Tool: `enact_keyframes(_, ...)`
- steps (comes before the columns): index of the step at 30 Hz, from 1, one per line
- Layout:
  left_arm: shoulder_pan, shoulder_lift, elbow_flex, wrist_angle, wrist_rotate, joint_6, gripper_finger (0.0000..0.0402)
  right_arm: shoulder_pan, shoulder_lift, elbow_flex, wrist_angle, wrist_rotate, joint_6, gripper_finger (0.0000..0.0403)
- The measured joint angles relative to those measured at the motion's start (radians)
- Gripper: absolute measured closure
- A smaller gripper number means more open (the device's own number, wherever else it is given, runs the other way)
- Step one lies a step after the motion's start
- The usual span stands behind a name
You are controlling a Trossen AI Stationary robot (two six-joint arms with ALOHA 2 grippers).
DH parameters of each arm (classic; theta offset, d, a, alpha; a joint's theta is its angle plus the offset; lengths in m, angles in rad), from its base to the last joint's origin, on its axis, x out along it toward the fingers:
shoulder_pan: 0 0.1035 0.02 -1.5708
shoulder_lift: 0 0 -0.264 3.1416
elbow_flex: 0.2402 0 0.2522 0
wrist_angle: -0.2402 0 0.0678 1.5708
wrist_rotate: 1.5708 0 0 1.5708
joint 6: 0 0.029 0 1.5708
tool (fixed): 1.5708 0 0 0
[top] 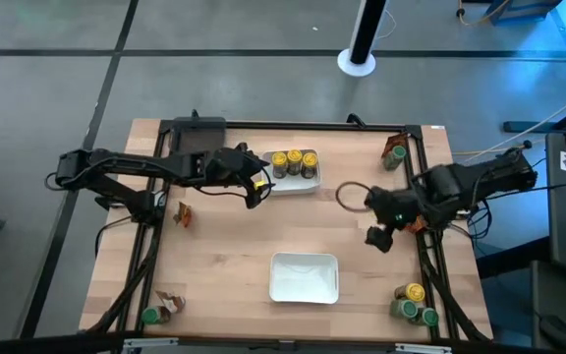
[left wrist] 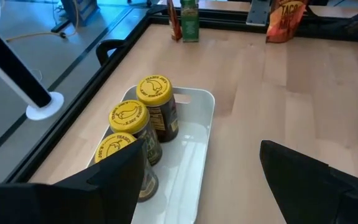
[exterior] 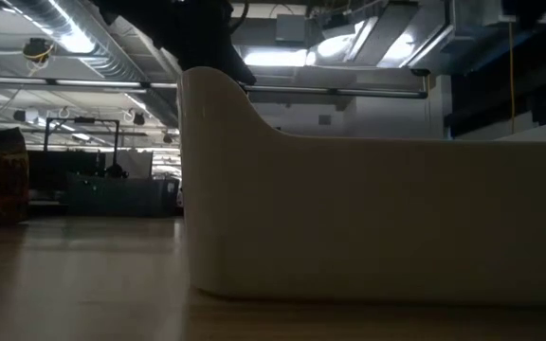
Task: Sort spices by type
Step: Put the seasoning bottle into the top white bin
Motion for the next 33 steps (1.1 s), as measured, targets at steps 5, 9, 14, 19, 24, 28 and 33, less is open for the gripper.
enact_keyframes(5,-0.015,0.000,0.000,-0.001,0.000,0.005,0.0105,0.144,0.025,0.000,-0.047,0.010,0.294,0.0031)
enact_keyframes(9,-0.023,0.000,0.000,-0.001,0.000,0.007,0.0105,0.270,0.079,0.000,-0.097,0.004,0.517,0.0031)
enact_keyframes(14,-0.022,0.000,0.000,0.000,0.000,0.006,0.0105,0.393,0.163,0.000,-0.116,-0.037,0.707,0.0031)
enact_keyframes(19,-0.022,0.000,0.000,0.001,0.000,0.001,0.0105,0.476,0.232,0.000,-0.118,-0.044,0.896,0.0031)
enact_keyframes(24,-0.022,0.000,0.000,0.005,0.000,0.000,0.0105,0.543,0.270,0.000,-0.119,-0.075,1.076,0.0031)
enact_keyframes(28,-0.022,0.000,0.000,0.004,0.000,0.000,0.0105,0.596,0.282,-0.002,-0.119,-0.077,1.165,0.0031)
enact_keyframes(33,-0.031,0.000,0.000,0.004,0.000,0.000,0.0105,0.617,0.282,-0.042,-0.100,-0.077,1.213,0.0031)
